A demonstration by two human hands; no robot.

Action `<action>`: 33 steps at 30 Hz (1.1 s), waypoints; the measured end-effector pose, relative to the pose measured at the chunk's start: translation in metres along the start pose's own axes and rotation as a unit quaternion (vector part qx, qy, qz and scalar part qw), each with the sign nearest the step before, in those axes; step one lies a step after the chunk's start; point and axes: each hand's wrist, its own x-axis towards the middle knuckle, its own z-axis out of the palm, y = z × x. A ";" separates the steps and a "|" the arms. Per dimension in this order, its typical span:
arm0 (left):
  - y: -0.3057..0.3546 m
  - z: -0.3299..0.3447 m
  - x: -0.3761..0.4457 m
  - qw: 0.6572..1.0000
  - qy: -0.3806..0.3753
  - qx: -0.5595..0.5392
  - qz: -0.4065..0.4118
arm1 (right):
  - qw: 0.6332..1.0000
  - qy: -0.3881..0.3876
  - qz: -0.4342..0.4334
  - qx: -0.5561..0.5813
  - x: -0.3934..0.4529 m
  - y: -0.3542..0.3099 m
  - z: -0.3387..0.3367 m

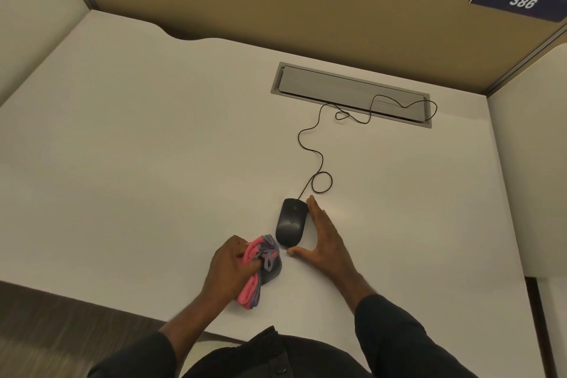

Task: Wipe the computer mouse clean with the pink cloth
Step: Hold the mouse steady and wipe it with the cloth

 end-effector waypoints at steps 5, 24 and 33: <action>-0.003 -0.007 -0.006 1.000 -0.001 -0.018 0.024 | 1.000 -0.015 -0.006 0.011 0.001 0.006 -0.002; 0.085 -0.068 0.000 0.904 -0.123 -0.370 0.176 | 0.802 0.006 0.165 0.573 -0.031 -0.127 -0.045; 0.111 -0.072 0.018 0.954 0.016 -0.220 0.202 | 0.848 0.115 0.117 0.504 -0.033 -0.177 -0.028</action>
